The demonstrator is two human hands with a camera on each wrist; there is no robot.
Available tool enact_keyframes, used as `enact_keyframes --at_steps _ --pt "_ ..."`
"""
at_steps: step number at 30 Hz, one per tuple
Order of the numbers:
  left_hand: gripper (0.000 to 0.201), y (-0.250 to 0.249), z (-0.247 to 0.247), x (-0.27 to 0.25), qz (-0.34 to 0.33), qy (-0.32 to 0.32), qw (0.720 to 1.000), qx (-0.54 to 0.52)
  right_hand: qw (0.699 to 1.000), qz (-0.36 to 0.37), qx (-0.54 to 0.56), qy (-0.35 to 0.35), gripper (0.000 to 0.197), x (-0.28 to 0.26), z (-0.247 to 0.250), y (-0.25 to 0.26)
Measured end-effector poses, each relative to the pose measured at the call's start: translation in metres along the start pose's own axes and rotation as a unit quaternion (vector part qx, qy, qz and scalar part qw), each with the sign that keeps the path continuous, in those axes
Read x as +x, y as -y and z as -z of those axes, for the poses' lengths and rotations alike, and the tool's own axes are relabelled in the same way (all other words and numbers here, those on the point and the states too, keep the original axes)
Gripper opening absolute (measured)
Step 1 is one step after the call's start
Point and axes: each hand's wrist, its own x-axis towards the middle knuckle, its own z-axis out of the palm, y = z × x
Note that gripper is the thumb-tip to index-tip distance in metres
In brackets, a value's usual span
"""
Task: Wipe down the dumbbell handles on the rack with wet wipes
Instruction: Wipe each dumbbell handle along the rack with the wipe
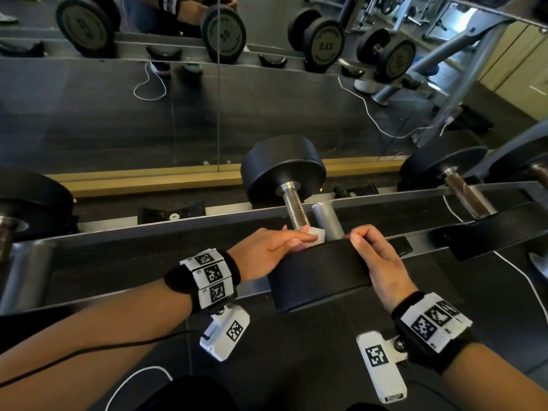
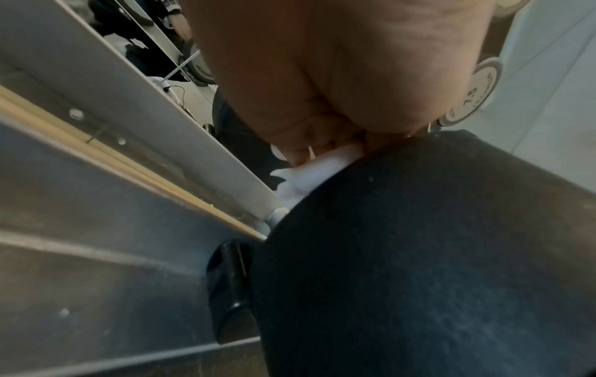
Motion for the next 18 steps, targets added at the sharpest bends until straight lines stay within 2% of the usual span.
enact_keyframes --at_steps 6,8,10,13,15,16,18 --pt "0.033 -0.01 0.017 0.001 0.027 0.003 0.999 -0.027 1.0 0.005 0.01 0.006 0.015 0.001 0.001 -0.003" --pt "0.031 -0.009 0.025 0.002 0.031 -0.003 0.995 -0.091 1.0 0.006 0.018 0.007 0.013 0.001 0.0 -0.003" --pt "0.028 -0.005 0.034 0.002 0.035 -0.05 0.985 -0.164 1.0 0.004 0.025 0.005 0.014 0.001 0.001 -0.003" --pt "0.024 0.0 0.043 0.007 0.04 -0.188 0.959 -0.208 1.0 0.003 0.026 0.008 0.02 0.001 0.002 -0.003" --pt "0.024 -0.001 0.045 0.013 0.028 -0.268 0.952 -0.149 0.999 -0.002 0.031 0.01 0.019 0.001 0.002 -0.003" --pt "0.027 -0.004 0.044 0.016 0.006 -0.277 0.956 -0.101 0.999 -0.003 0.036 0.008 0.017 0.002 0.001 -0.003" --pt "0.036 -0.005 0.034 0.023 -0.059 -0.227 0.972 -0.002 0.999 0.002 0.045 0.001 0.015 0.003 0.0 -0.003"
